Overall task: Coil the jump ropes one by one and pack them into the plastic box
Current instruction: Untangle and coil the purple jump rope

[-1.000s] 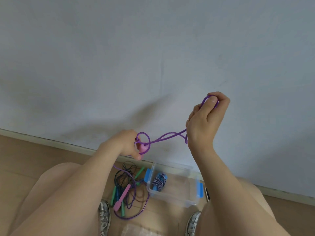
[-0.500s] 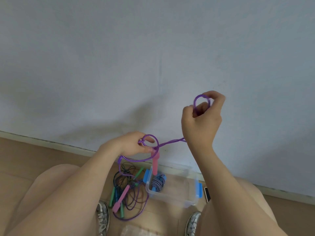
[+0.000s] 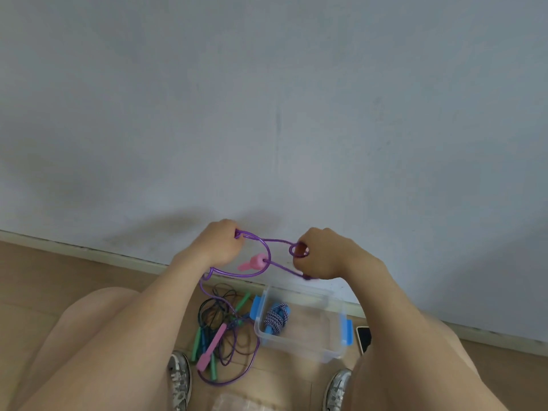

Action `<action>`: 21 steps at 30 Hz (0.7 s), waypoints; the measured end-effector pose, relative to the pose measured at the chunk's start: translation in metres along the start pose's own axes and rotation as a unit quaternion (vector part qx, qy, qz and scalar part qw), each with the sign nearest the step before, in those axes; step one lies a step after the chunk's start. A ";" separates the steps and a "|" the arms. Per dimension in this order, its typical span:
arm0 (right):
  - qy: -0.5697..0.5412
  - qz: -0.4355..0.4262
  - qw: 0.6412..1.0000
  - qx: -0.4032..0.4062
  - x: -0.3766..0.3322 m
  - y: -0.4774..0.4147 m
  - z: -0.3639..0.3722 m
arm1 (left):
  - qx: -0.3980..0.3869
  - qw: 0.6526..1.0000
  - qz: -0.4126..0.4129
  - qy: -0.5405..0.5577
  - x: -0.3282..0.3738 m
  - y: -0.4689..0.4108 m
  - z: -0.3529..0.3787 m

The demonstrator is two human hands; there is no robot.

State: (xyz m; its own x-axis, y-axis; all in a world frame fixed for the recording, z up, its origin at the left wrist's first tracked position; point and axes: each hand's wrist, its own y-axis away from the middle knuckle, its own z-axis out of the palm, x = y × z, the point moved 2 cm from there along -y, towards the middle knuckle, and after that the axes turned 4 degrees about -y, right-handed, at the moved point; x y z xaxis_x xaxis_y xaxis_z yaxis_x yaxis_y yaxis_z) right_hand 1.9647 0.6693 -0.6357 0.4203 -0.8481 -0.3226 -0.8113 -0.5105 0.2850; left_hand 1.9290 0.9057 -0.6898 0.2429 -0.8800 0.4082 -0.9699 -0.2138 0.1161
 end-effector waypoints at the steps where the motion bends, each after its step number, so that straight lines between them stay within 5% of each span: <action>1: -0.030 -0.022 0.999 -0.036 0.000 0.001 0.000 | 0.020 1.000 -0.004 -0.011 -0.003 -0.001 0.000; 4: -0.160 -0.107 0.979 -0.061 -0.009 0.011 -0.009 | 0.057 0.998 -0.010 -0.040 -0.005 -0.001 -0.001; 7: -0.310 -0.159 0.935 0.059 -0.021 0.015 -0.020 | 0.078 0.996 -0.002 -0.042 -0.003 0.000 -0.002; 10: -0.460 -0.172 0.838 0.238 -0.027 0.014 -0.028 | 0.087 0.996 0.014 -0.036 -0.001 0.004 -0.005; 13: -0.590 -0.133 0.743 0.286 -0.019 0.011 -0.037 | 0.054 0.996 -0.006 -0.069 -0.003 0.007 -0.005; 15: -0.584 -0.106 0.753 0.283 -0.013 0.008 -0.039 | 0.034 0.998 -0.023 -0.041 -0.004 0.007 -0.006; 18: -0.450 -0.070 0.843 0.285 -0.011 0.009 -0.034 | 0.004 0.995 -0.058 0.085 0.000 0.007 -0.012; 21: -0.431 -0.043 0.849 0.302 -0.018 0.013 -0.029 | -0.030 0.976 -0.051 0.210 0.008 0.012 -0.022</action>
State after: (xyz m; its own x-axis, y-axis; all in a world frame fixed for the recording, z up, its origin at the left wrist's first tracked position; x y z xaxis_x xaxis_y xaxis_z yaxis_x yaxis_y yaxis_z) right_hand 1.9585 0.6734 -0.6001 0.2458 -0.2600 -0.9338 -0.9627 -0.1781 -0.2039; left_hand 1.9193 0.9048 -0.6652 0.3344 -0.6011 0.7259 -0.9410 -0.2551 0.2223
